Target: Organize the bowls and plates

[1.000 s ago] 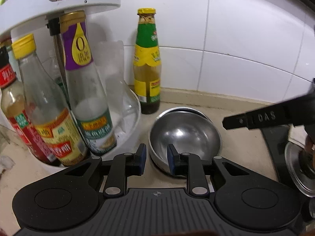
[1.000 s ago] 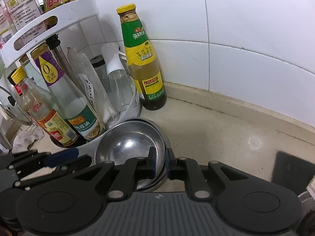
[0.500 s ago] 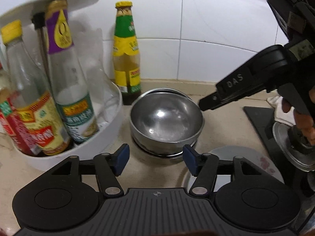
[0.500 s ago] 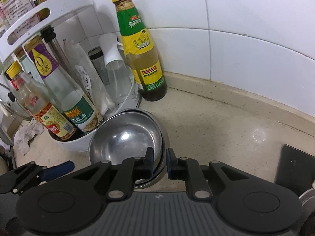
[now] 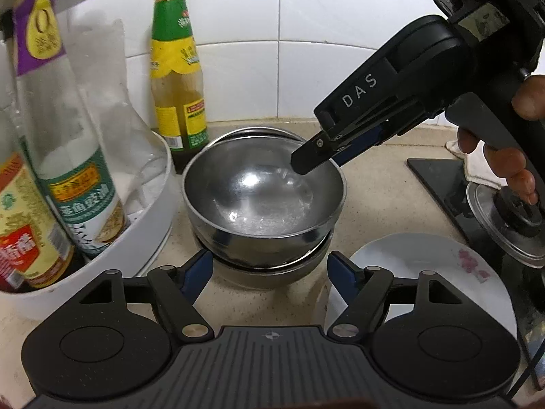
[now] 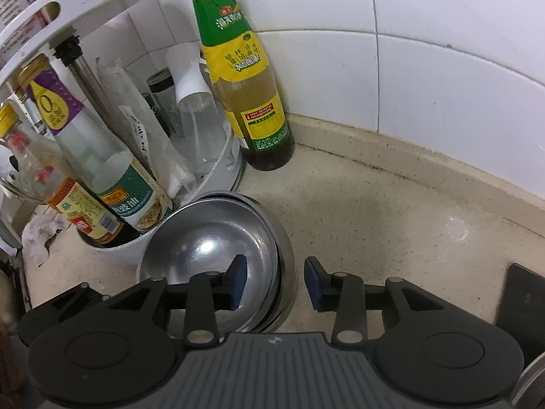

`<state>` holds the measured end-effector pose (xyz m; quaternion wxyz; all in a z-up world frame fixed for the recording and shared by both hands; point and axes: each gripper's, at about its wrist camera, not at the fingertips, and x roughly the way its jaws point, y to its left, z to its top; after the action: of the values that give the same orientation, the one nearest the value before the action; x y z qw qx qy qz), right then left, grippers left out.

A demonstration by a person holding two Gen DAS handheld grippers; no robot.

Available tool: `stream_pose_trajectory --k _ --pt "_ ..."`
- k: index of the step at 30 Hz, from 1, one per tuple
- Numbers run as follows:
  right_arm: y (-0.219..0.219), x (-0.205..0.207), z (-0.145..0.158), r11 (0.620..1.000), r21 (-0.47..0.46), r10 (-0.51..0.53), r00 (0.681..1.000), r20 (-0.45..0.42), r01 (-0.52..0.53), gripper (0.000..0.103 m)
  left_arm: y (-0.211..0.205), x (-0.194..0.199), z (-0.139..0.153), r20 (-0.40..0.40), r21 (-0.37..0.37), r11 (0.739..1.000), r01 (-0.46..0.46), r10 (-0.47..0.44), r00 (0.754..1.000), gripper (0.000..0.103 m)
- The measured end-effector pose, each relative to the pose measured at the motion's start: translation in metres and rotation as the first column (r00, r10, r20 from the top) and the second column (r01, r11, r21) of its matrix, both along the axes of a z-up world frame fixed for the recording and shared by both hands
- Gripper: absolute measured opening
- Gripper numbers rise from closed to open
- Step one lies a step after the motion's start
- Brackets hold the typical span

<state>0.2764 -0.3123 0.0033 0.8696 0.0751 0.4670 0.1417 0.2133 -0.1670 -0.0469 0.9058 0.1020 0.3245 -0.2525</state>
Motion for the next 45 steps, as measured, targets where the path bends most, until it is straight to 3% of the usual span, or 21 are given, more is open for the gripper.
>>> stream_pose_trajectory --k 12,18,28,36,45 --pt "-0.002 0.023 -0.023 0.999 0.046 0.019 0.999 -0.041 -0.017 0.036 0.003 0.015 -0.014 0.051 -0.037 0.999 0.032 -0.03 0.998 0.092" --pt "-0.003 0.029 -0.034 0.995 0.098 0.03 0.997 -0.073 -0.023 0.038 0.009 0.017 -0.017 0.077 -0.03 0.994 0.102 -0.1 0.992 0.094" --pt "-0.001 0.037 -0.038 0.99 0.133 0.05 0.995 -0.083 -0.039 0.043 0.015 0.034 -0.027 0.052 -0.066 0.983 0.171 -0.168 0.984 0.1" --pt "0.001 0.045 -0.043 0.99 0.133 0.062 0.993 -0.096 -0.049 0.05 0.009 0.05 -0.033 0.023 -0.095 0.981 0.169 -0.167 0.986 0.103" --pt "-0.004 0.049 -0.047 0.986 0.165 0.052 0.992 -0.117 -0.032 0.052 0.002 0.054 -0.031 0.008 -0.081 0.986 0.145 -0.145 0.989 0.103"
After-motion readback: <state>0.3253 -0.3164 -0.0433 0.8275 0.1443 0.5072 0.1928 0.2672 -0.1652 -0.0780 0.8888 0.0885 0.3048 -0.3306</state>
